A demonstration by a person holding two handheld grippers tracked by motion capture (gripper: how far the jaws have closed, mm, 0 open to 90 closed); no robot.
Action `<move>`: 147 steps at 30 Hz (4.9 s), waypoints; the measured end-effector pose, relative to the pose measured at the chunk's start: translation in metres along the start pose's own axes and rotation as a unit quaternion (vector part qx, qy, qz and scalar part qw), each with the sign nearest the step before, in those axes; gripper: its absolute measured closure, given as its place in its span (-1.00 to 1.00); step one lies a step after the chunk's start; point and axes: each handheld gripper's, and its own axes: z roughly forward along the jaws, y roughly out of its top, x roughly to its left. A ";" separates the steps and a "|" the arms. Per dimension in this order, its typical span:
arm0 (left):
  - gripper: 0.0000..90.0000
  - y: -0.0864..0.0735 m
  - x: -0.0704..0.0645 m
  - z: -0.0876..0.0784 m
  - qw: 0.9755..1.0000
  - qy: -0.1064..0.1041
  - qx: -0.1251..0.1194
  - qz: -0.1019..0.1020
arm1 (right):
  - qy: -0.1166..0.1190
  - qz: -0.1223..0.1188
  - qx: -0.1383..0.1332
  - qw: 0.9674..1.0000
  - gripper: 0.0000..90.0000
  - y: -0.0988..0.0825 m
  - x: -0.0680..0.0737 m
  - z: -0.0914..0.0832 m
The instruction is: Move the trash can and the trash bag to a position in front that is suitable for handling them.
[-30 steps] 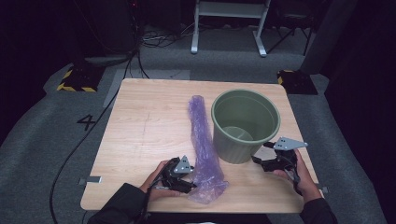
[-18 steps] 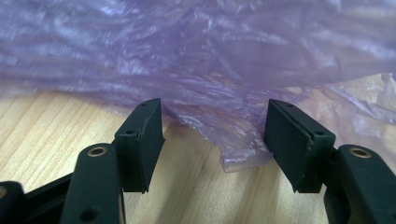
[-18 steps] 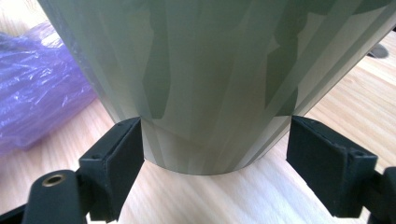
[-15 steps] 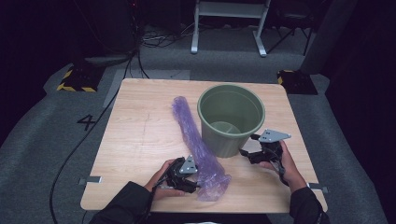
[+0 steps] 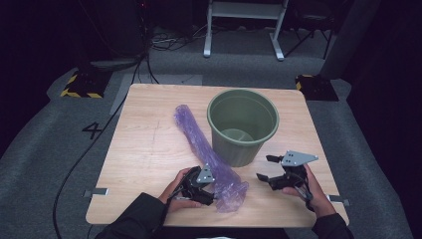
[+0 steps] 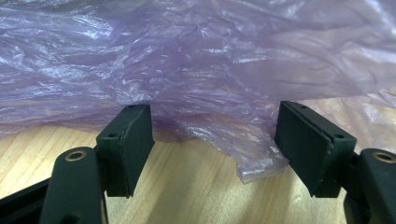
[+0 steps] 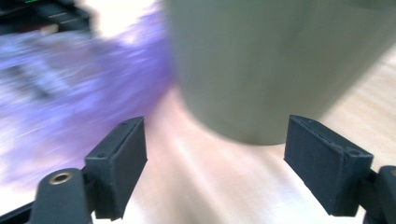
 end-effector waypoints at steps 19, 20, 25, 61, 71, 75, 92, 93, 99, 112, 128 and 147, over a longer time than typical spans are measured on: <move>-0.65 0.004 0.004 -0.001 0.999 0.025 -0.012 -0.017 | 0.063 -0.018 0.039 0.997 -0.24 -0.007 0.053 0.028; -0.65 0.004 0.003 0.001 0.999 0.028 -0.008 -0.018 | 0.067 -0.023 0.041 0.997 -0.30 -0.006 0.056 0.028; -0.65 0.003 0.002 0.005 0.999 0.028 0.000 -0.015 | 0.080 -0.023 0.036 0.996 -0.48 -0.002 0.064 0.026; -0.65 -0.039 0.036 -0.068 0.992 0.113 -0.009 -0.060 | -0.113 0.059 0.065 0.990 0.88 -0.048 -0.036 -0.015; -0.65 -0.059 0.055 -0.089 0.987 0.133 -0.011 -0.088 | -0.148 0.080 0.068 0.983 0.86 -0.058 -0.063 -0.027; -0.66 -0.061 0.062 -0.086 0.989 0.118 -0.008 -0.092 | -0.160 0.087 0.065 0.981 0.82 -0.062 -0.071 -0.032; -0.06 -0.052 0.060 -0.062 0.996 0.077 0.010 -0.053 | -0.206 0.099 0.051 0.972 -0.48 -0.061 -0.078 -0.064; -0.03 -0.052 0.060 -0.062 0.996 0.075 0.010 -0.054 | -0.210 0.102 0.049 0.971 -0.48 -0.061 -0.079 -0.068; 0.07 -0.054 0.059 -0.064 0.996 0.068 0.012 -0.054 | -0.227 0.118 0.032 0.966 -0.45 -0.058 -0.071 -0.088; 0.09 -0.055 0.057 -0.063 0.997 0.062 0.007 -0.055 | -0.229 0.113 -0.031 0.966 -0.40 -0.027 -0.039 -0.111; 0.05 -0.053 0.049 -0.060 0.997 0.056 0.006 -0.050 | -0.114 0.074 -0.012 0.991 -0.40 -0.008 0.019 -0.056; -0.58 -0.051 0.046 -0.060 0.999 0.021 -0.007 -0.036 | -0.167 0.070 0.075 0.981 0.26 -0.047 -0.015 -0.005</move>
